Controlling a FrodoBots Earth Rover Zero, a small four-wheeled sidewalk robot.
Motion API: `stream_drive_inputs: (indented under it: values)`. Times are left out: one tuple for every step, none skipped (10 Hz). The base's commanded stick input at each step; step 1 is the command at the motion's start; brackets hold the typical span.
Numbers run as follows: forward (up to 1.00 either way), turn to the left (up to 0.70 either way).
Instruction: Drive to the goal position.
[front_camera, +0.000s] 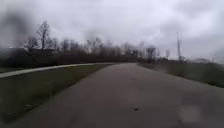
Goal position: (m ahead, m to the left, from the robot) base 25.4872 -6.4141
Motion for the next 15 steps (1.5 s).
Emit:
stream_drive_inputs:
  values:
    - [0.7, 0.0]
    - [0.7, 0.0]
    - [0.7, 0.0]
    - [0.7, 0.0]
    - [0.7, 0.0]
    - [0.7, 0.0]
    - [0.7, 0.0]
    - [0.7, 0.0]
    - [0.7, 0.0]
    - [0.7, 0.0]
    - [0.7, 0.0]
    - [0.7, 0.0]
    - [0.7, 0.0]
    - [0.7, 0.0]
    - [0.7, 0.0]
